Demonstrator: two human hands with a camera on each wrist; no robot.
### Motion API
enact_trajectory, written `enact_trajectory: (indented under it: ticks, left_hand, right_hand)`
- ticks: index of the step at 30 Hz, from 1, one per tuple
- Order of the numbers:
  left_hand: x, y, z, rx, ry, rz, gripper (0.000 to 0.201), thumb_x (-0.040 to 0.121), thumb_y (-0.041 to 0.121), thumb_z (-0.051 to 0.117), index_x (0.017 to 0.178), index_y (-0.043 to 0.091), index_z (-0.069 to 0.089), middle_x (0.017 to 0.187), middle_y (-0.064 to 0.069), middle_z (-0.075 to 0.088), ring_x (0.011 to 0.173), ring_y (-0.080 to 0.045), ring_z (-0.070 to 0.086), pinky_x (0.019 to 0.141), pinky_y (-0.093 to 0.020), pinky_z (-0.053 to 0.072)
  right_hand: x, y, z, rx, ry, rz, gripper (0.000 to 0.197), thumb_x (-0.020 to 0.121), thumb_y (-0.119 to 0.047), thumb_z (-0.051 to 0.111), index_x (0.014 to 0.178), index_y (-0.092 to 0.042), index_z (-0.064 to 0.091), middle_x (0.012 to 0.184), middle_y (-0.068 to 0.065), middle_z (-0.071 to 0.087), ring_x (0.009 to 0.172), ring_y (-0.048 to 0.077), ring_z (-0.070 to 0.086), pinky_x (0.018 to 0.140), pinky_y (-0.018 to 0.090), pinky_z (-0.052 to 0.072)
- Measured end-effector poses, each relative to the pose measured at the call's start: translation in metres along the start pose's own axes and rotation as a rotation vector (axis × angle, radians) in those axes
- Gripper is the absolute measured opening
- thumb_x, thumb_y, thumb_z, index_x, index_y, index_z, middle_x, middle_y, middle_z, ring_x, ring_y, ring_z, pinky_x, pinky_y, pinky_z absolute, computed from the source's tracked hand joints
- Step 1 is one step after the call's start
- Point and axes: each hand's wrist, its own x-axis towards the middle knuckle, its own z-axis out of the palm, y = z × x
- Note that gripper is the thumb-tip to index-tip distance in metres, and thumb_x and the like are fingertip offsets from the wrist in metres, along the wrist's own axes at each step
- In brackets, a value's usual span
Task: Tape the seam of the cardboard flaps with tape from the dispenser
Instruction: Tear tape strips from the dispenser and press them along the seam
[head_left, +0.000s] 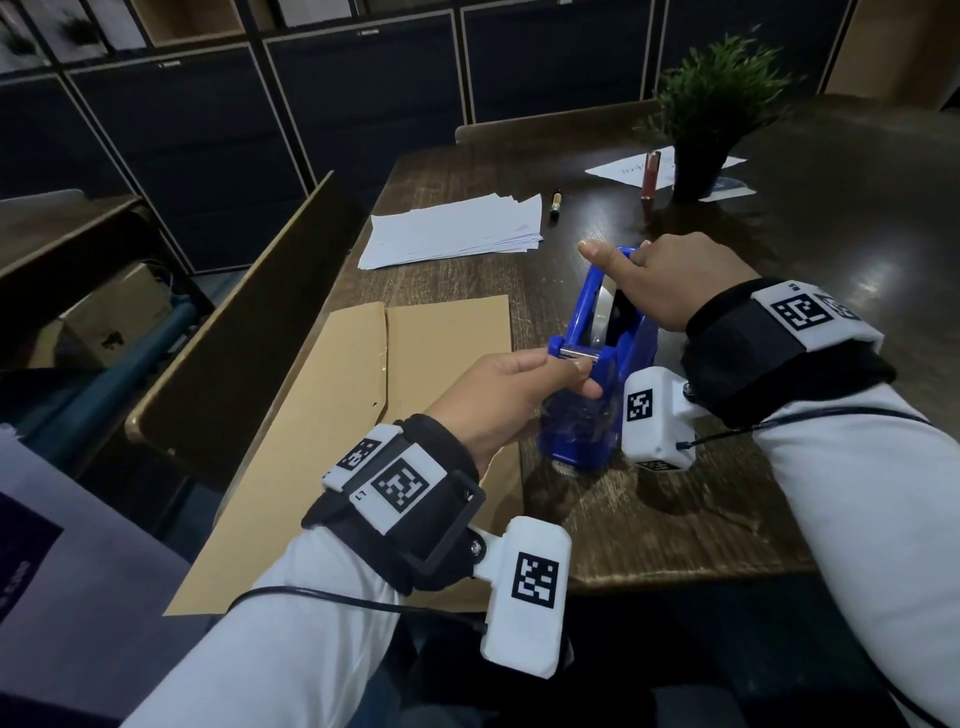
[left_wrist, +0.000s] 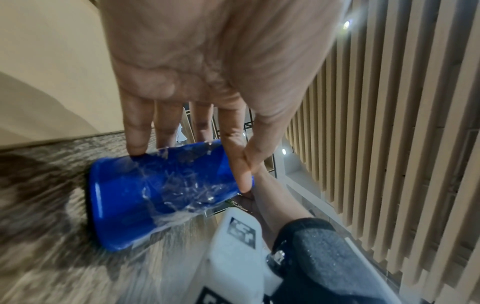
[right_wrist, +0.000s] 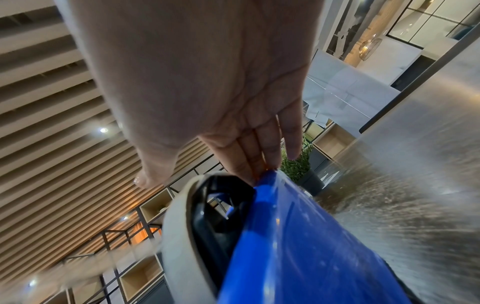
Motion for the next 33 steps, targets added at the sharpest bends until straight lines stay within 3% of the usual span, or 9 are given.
enact_trajectory:
  ticks: [5,15,17,18,20,22,25,29,33]
  left_hand:
    - [0.002,-0.005,-0.001,0.045,0.01,0.061,0.025,0.094,0.024,0.057,0.071,0.019,0.068,0.083,0.006,0.07,0.073,-0.001,0.061,0.06,-0.011,0.047]
    - [-0.002,-0.001,-0.004,0.113,-0.046,0.108,0.024,0.095,0.017,0.054,0.074,0.012,0.064,0.087,0.003,0.065,0.068,0.006,0.061,0.058,-0.008,0.047]
    - [-0.002,0.0,-0.006,0.165,-0.047,0.108,0.024,0.094,0.019,0.056,0.073,0.015,0.066,0.092,0.003,0.066,0.079,0.002,0.062,0.066,-0.012,0.049]
    - [-0.002,0.0,-0.009,0.272,-0.056,0.11,0.023,0.093,0.021,0.058,0.073,0.017,0.068,0.101,0.003,0.065,0.092,0.0,0.061,0.077,-0.016,0.05]
    - [-0.006,0.004,-0.013,0.59,-0.095,0.137,0.018,0.09,0.027,0.062,0.076,0.022,0.073,0.119,0.008,0.059,0.117,0.0,0.046,0.098,-0.026,0.038]
    - [-0.014,0.013,-0.018,0.712,-0.089,0.172,0.019,0.09,0.031,0.061,0.08,0.022,0.074,0.117,0.015,0.058,0.117,0.006,0.042,0.097,-0.023,0.03]
    - [-0.026,0.031,-0.035,0.659,0.013,0.247,0.022,0.09,0.038,0.056,0.083,0.027,0.075,0.121,0.019,0.058,0.115,0.014,0.044,0.1,-0.025,0.034]
    - [-0.034,0.038,-0.054,0.68,0.113,0.328,0.021,0.091,0.042,0.053,0.091,0.035,0.073,0.127,0.023,0.055,0.119,0.013,0.044,0.104,-0.029,0.034]
    - [-0.036,0.03,-0.062,0.596,0.159,0.356,0.017,0.089,0.041,0.056,0.093,0.037,0.073,0.126,0.025,0.056,0.119,0.011,0.046,0.103,-0.027,0.035]
  right_hand:
    - [-0.001,-0.001,-0.001,0.023,0.001,-0.011,0.097,0.055,-0.091,-0.01,0.061,-0.012,0.045,0.085,0.011,0.06,0.073,0.027,0.057,0.063,0.032,0.037]
    - [-0.005,-0.005,-0.004,0.004,-0.025,-0.001,0.099,0.054,-0.089,-0.01,0.065,-0.011,0.049,0.082,0.011,0.059,0.071,0.025,0.056,0.062,0.033,0.037]
    - [-0.005,-0.006,-0.005,-0.005,-0.028,-0.004,0.1,0.053,-0.09,-0.011,0.064,-0.011,0.05,0.081,0.011,0.059,0.07,0.024,0.056,0.062,0.033,0.038]
    - [-0.006,-0.006,-0.005,-0.005,-0.03,-0.006,0.101,0.052,-0.09,-0.012,0.064,-0.011,0.05,0.08,0.011,0.059,0.069,0.024,0.056,0.063,0.033,0.039]
    - [-0.006,-0.006,-0.006,-0.001,-0.031,-0.009,0.103,0.05,-0.091,-0.013,0.065,-0.011,0.051,0.082,0.012,0.061,0.07,0.024,0.057,0.064,0.033,0.04]
    - [-0.006,-0.005,-0.005,-0.005,-0.034,-0.007,0.103,0.054,-0.091,-0.011,0.066,-0.011,0.053,0.09,0.012,0.063,0.073,0.025,0.058,0.066,0.033,0.04]
    - [-0.006,-0.005,-0.005,-0.02,-0.046,0.001,0.097,0.065,-0.088,-0.005,0.068,-0.011,0.054,0.096,0.012,0.063,0.075,0.025,0.058,0.066,0.032,0.039]
    - [-0.011,-0.009,-0.01,0.069,-0.088,0.024,0.081,0.082,-0.079,0.01,0.083,-0.012,0.057,0.084,0.01,0.06,0.072,0.02,0.054,0.068,0.033,0.037]
    - [-0.026,-0.017,-0.018,0.113,-0.063,0.031,0.081,0.086,-0.075,0.016,0.122,-0.013,0.053,0.12,0.013,0.059,0.112,0.029,0.053,0.092,0.041,0.041]
